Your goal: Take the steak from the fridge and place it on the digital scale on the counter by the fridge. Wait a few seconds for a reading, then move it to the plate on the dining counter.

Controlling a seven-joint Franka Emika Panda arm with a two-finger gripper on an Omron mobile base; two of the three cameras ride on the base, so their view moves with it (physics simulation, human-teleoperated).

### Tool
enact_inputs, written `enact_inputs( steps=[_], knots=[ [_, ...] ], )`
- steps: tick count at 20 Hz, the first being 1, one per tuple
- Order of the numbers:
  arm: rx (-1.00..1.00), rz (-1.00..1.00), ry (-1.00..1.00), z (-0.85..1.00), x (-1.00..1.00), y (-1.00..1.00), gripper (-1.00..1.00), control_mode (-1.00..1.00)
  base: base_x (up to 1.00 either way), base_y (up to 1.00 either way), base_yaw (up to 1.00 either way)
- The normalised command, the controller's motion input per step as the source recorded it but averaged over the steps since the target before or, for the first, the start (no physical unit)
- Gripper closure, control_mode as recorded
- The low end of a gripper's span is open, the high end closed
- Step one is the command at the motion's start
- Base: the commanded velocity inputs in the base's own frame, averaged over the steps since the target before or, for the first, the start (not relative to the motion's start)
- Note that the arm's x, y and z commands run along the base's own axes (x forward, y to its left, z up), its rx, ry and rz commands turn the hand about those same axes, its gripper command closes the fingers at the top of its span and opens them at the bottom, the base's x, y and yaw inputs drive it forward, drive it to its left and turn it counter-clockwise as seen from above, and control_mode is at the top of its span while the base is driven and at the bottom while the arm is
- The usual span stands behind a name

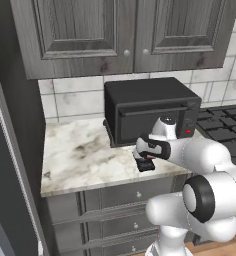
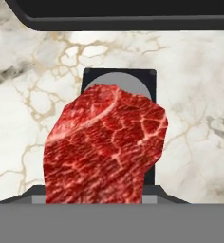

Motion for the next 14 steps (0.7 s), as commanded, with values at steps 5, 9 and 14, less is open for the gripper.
enact_inputs(
  steps=[5, 9, 14],
  knots=[
    [0.0, 0.0, 0.0, 0.02, 0.0, 0.0, 1.0, -1.0, 0.0, 0.0, 0.0],
    [0.0, 0.0, 0.0, -0.01, 0.0, 0.0, 1.0, -1.0, 0.0, 0.0, 0.0],
    [0.0, 0.0, 0.0, 0.0, -0.01, 0.0, 1.0, -1.0, 0.0, 0.0, 0.0]
  ],
)
